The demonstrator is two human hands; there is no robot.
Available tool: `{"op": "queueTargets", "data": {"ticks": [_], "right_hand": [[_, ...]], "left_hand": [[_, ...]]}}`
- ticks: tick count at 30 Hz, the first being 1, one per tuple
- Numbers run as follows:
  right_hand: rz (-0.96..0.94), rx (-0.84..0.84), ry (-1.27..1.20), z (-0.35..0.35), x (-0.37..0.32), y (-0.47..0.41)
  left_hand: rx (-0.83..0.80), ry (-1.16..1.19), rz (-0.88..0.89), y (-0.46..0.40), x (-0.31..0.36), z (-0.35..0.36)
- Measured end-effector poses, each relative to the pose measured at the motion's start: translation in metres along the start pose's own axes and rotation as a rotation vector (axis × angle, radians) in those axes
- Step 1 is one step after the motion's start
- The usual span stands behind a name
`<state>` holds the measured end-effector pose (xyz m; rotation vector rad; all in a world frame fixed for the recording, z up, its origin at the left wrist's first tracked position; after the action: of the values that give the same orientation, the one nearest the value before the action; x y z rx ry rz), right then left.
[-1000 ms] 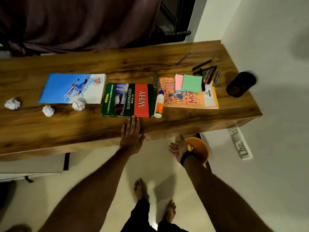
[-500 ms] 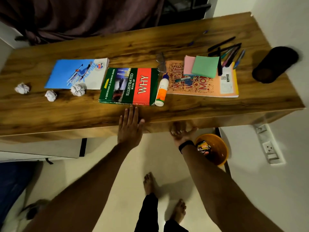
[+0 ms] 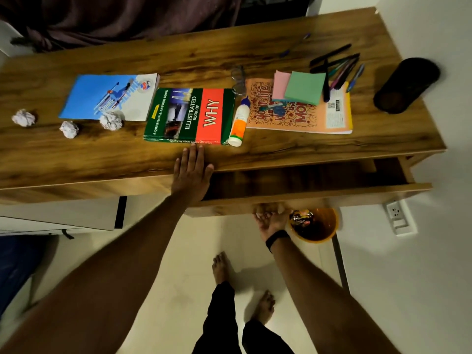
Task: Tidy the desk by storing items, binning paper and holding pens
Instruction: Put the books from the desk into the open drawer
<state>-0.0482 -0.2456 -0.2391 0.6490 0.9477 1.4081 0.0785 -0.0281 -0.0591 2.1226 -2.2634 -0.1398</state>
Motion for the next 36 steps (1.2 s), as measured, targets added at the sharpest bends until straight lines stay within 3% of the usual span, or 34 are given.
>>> {"op": "queueTargets", "data": {"ticks": [3,5,7,9,12,14,16,19,25,31,36], "right_hand": [[-0.020,0.120,0.135,-0.033,-0.005,0.027],[-0.148,0.215,0.292,-0.049,-0.021,0.055],[-0.600,0.264,0.383,-0.044,-0.066,0.104],[-0.973,0.142,0.462,-0.023,-0.093,0.159],[-1.273,0.104,0.840,-0.007,-0.113,0.197],[-1.364,0.048,1.296,0.012,-0.110,0.196],[-1.370,-0.060,1.785,0.025,-0.093,0.181],[-1.269,-0.122,2.063,0.025,-0.086,0.165],[-1.080,-0.210,2.163,0.047,-0.084,0.151],[-1.013,-0.327,2.013,0.115,-0.084,0.147],[-1.010,-0.450,1.979,0.194,-0.069,0.148]], "left_hand": [[-0.079,0.010,-0.018,-0.003,0.000,0.002],[-0.125,0.016,-0.035,-0.003,0.000,0.004],[-0.130,0.013,-0.060,0.000,0.001,0.004],[-0.142,0.017,-0.076,0.007,0.002,0.004],[-0.210,0.022,-0.065,0.016,0.003,0.004],[-0.250,0.010,-0.054,0.021,0.004,0.001],[-0.303,0.004,-0.046,0.027,0.004,0.000],[-0.375,0.003,-0.047,0.034,0.005,0.000],[-0.355,0.039,-0.085,0.035,0.011,-0.007],[-0.024,0.136,-0.063,0.021,0.024,-0.054],[-0.092,0.213,-0.104,-0.008,0.012,-0.056]]}}
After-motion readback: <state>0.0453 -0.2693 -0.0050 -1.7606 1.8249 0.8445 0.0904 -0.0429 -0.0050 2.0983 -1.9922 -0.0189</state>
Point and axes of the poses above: each hand's wrist, its own y-axis away from the middle knuckle, its own z-axis out of the palm, x = y × z, the point moved 10 cm from there along -y, towards the middle knuckle, and after that the axes turned 14 degrees about -y, right-handed, at the moved point
